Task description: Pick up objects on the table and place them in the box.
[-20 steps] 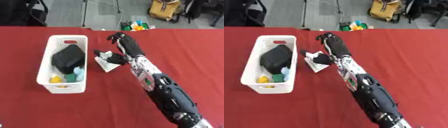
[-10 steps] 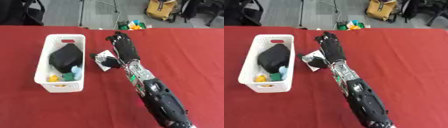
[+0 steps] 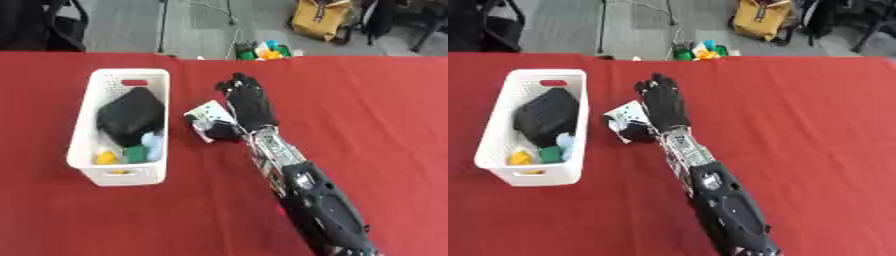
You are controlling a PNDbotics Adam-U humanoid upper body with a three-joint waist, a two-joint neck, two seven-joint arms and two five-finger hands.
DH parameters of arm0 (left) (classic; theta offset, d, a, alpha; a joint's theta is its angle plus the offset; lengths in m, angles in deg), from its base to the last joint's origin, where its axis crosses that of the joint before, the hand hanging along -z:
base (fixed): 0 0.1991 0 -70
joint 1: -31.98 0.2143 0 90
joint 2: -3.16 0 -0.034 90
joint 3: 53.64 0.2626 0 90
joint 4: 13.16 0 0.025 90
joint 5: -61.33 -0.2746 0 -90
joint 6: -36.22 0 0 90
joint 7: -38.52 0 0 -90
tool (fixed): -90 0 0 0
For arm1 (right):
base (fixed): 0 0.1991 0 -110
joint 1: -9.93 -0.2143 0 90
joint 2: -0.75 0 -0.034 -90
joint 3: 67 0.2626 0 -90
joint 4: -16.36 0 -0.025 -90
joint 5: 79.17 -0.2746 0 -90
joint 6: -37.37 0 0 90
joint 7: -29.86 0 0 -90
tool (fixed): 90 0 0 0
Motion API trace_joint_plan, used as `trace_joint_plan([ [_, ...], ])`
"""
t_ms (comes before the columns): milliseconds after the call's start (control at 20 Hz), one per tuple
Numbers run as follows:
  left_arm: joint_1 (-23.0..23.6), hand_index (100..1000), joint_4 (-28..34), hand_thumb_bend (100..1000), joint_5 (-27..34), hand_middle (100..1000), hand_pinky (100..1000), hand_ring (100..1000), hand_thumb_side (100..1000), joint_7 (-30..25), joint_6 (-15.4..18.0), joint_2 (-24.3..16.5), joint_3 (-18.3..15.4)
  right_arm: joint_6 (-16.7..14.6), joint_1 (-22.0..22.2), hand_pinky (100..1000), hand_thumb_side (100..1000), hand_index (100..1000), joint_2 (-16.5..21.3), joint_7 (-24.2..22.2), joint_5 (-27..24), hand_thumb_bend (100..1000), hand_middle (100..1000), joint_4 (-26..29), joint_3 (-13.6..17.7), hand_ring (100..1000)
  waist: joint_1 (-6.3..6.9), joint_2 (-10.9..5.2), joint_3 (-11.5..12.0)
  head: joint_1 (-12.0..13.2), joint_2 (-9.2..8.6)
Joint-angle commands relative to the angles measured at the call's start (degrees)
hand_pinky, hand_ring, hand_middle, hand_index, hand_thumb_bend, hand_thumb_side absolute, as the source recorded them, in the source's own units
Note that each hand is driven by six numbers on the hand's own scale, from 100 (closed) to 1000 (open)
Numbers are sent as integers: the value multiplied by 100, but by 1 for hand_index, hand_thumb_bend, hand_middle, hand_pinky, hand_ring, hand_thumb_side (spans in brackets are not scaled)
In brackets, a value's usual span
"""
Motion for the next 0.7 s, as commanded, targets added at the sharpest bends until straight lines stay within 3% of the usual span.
trace_joint_plan([
  [50, -75, 778, 94, 128, -1, 953, 504, 947, 1000, -21, 14, -22, 21, 31, -69, 842, 908, 760, -6, -11, 24, 641, 479, 17, 57, 875, 33, -86, 13, -11, -70],
  [700, -80, 779, 94, 128, 3, 956, 503, 949, 1000, -54, 14, -4, 47, 162, -78, 830, 882, 739, -70, -215, -339, 595, 440, -5, 163, 860, 60, -19, 18, -31, -133],
])
